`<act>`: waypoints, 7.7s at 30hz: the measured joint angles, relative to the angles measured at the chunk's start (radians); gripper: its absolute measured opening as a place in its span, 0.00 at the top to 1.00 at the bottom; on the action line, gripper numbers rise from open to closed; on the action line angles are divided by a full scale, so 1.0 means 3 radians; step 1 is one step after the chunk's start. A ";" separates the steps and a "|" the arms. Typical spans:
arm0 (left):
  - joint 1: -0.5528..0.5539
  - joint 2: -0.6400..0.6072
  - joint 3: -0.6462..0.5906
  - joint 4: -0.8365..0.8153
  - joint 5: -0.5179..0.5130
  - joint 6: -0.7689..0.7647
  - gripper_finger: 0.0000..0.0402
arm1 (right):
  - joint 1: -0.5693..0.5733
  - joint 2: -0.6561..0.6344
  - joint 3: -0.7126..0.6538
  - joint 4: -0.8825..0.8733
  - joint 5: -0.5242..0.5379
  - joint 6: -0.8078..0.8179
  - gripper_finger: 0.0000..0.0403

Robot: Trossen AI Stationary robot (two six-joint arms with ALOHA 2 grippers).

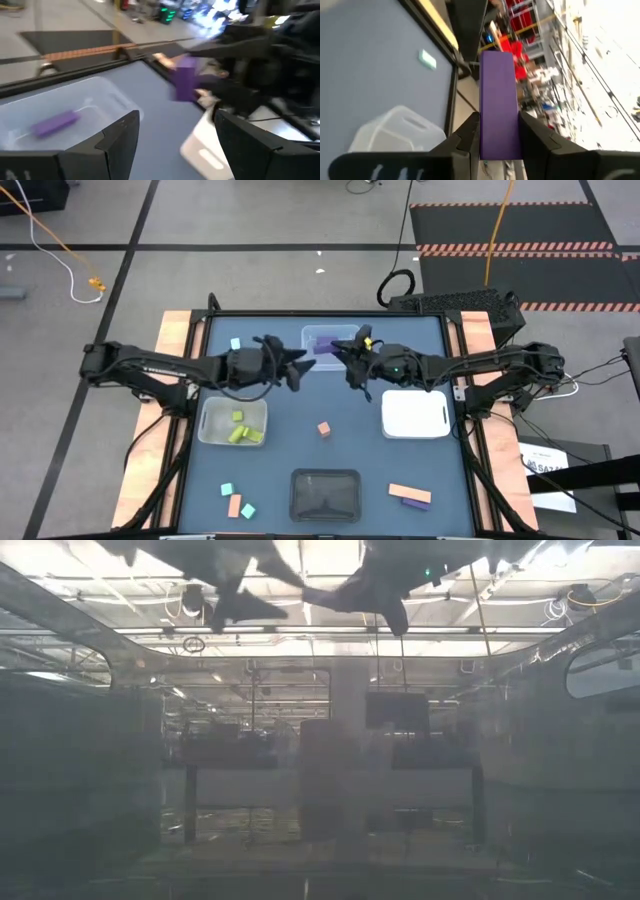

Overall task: Sort & place blocks by color
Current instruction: Put the top purple block into the transparent bin, then put the purple block into the transparent bin

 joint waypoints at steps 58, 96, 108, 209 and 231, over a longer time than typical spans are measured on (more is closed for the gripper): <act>0.0823 0.0727 -0.0001 0.0525 0.0538 0.0695 0.87 | 0.0082 -0.0018 0.0000 -0.2353 0.0039 0.4199 0.59; 0.0906 0.1230 0.0000 0.1001 0.0510 0.1051 0.78 | 0.1034 -0.0498 -0.0003 -0.3736 -0.2402 0.6655 0.59; 0.0901 0.1230 -0.0001 0.1210 0.0626 0.1039 0.78 | 0.1023 -0.0495 -0.0003 -0.3648 -0.1560 0.6417 0.59; 0.0628 0.1188 -0.0001 0.0798 0.0628 0.1221 0.78 | 0.3137 0.1098 0.0004 -0.2072 -0.1507 0.7146 0.68; 0.0571 0.1189 -0.0001 0.0668 0.0629 0.1134 0.78 | 0.3006 0.0078 -0.0008 -0.2181 -0.0333 0.6412 0.88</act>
